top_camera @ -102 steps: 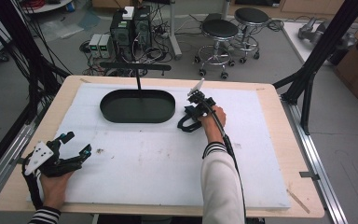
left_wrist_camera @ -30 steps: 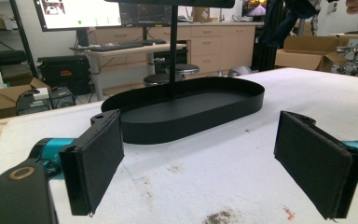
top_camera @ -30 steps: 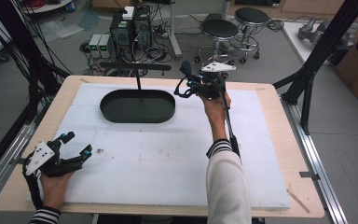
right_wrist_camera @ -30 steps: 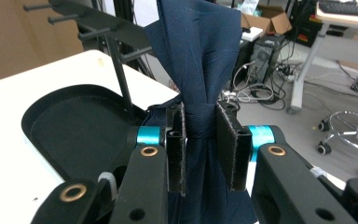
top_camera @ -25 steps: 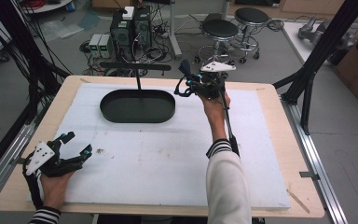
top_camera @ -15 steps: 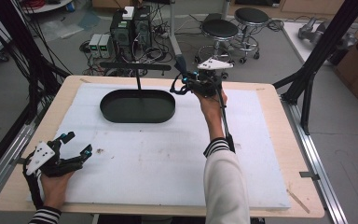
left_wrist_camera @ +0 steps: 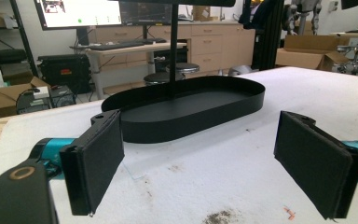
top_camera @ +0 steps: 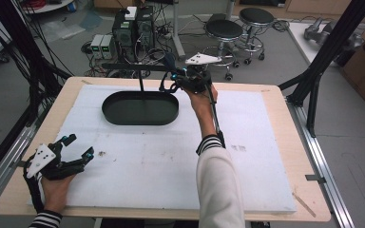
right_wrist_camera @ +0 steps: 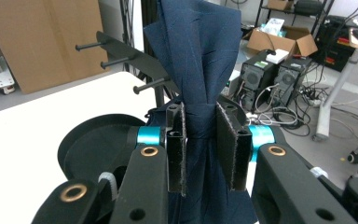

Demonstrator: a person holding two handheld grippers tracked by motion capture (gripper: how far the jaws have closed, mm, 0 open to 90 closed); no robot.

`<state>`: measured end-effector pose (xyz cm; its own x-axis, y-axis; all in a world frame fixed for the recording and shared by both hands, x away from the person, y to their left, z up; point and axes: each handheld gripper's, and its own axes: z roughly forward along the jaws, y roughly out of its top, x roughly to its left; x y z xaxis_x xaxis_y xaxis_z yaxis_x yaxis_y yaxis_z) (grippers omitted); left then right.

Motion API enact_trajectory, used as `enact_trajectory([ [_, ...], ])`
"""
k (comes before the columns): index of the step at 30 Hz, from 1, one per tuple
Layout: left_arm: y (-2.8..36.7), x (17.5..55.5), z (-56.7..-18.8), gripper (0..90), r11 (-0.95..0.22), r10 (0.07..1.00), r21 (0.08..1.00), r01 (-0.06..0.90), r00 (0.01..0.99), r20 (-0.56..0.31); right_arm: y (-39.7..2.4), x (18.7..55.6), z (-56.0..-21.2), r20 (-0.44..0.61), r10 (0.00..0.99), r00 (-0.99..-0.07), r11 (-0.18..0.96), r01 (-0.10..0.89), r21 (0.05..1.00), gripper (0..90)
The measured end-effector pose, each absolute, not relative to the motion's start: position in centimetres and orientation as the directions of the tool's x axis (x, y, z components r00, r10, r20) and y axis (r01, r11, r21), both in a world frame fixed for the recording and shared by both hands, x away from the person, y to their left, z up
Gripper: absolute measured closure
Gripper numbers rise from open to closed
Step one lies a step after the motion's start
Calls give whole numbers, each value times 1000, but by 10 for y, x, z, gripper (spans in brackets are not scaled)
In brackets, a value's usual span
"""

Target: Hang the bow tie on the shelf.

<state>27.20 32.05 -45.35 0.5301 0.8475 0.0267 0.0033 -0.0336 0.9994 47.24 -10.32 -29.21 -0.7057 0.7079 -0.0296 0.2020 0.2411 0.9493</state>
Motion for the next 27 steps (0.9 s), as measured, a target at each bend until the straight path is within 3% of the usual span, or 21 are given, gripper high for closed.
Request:
enact_trajectory([
  [10, 321, 272, -453, 161, -36, 847, 999, 4, 531, 28, -79, 484, -287, -44, 712, -701, 248, 192, 950, 747],
  [27, 321, 271, -454, 161, -35, 845, 999, 1, 534, 29, -89, 501, -304, -45, 823, -566, 252, 294, 922, 746],
])
